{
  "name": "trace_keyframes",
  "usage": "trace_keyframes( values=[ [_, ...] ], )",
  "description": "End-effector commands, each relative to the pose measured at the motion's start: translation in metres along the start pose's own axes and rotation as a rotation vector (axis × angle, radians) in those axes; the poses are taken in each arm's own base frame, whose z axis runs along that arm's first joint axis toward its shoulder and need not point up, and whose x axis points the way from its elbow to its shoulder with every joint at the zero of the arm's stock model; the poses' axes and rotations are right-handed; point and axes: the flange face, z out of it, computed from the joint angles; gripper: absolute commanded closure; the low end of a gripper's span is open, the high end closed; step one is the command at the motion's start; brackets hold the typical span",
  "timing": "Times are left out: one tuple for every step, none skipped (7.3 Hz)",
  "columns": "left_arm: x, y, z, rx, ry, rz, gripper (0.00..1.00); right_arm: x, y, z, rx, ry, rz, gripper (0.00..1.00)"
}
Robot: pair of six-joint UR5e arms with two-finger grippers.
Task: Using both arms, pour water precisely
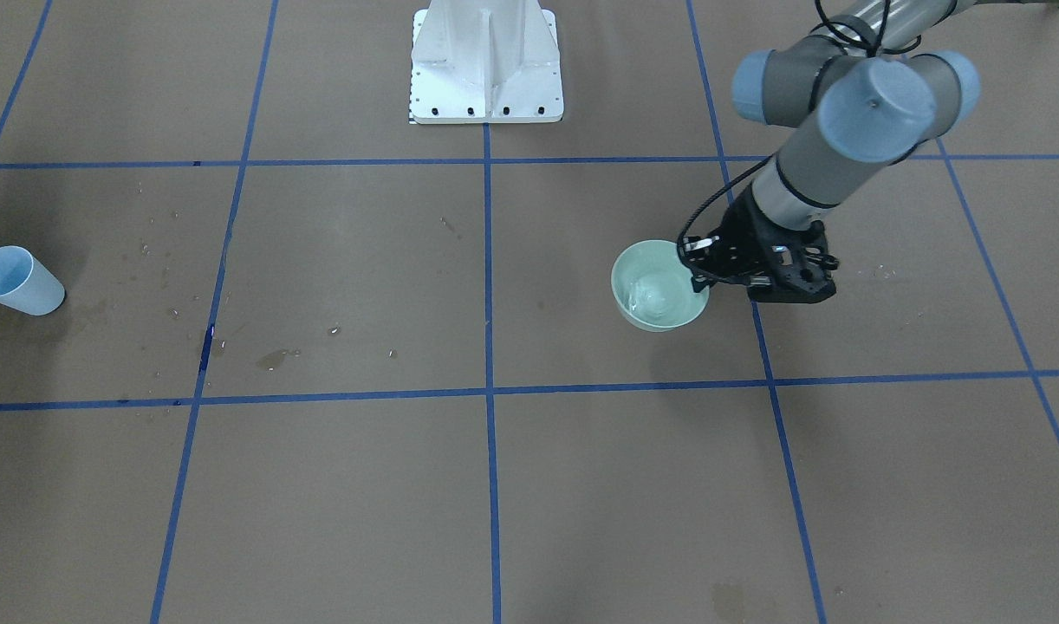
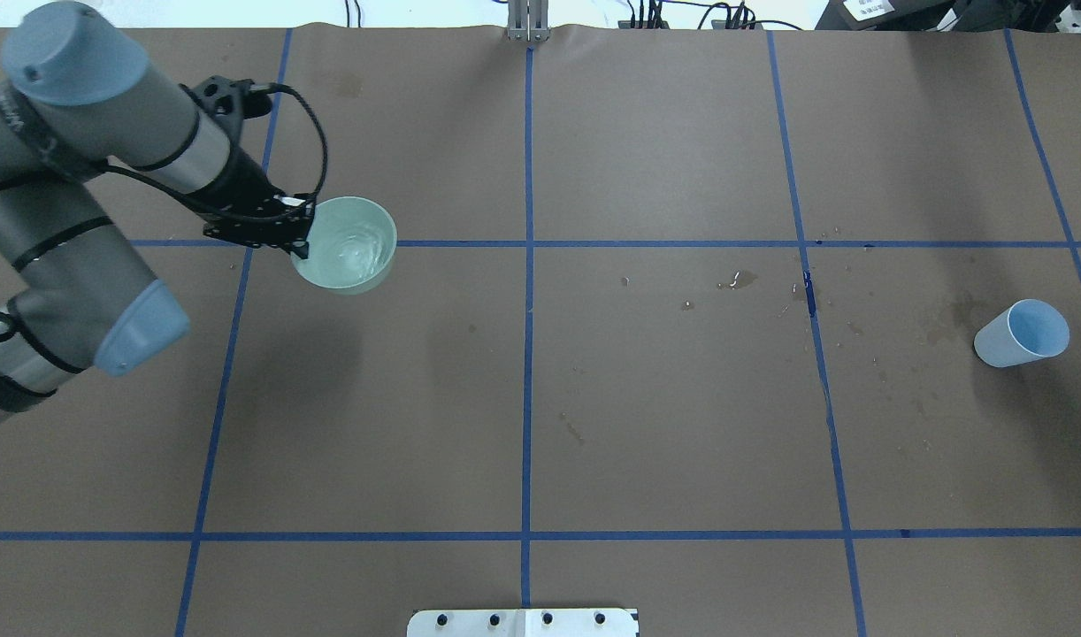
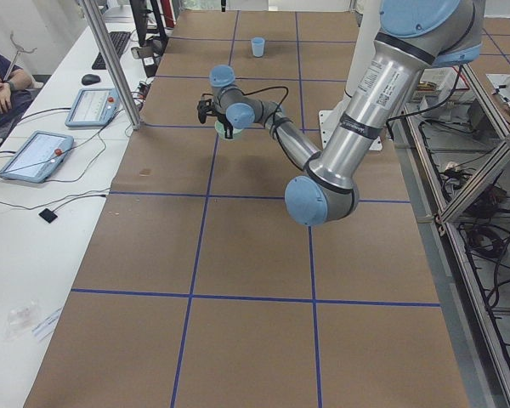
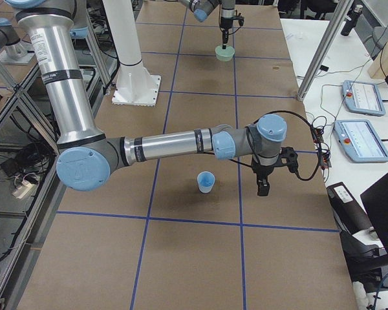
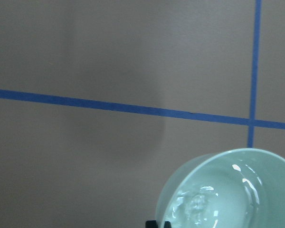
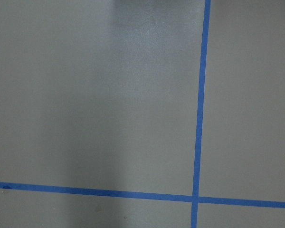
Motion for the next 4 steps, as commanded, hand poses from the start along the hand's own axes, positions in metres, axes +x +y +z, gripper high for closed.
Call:
trace_keyframes(
  values=[
    [-0.121, -0.005, -0.026, -0.003, -0.046, 0.068, 1.0, 0.002, 0.005, 0.003, -0.01, -0.02, 0.007, 0.01],
    [-0.168, -0.005, -0.035, 0.003, -0.076, 0.093, 1.0, 0.004, 0.007, 0.006, -0.016, -0.02, 0.009, 0.01],
    [-0.22, -0.005, -0.048, 0.001, -0.09, 0.114, 1.0, 0.004, 0.007, 0.005, -0.014, -0.021, 0.009, 0.01],
    [-0.27, -0.008, -0.054, -0.027, -0.073, 0.128, 1.0, 0.003, 0.007, 0.004, -0.011, -0.022, 0.006, 0.01]
  ],
)
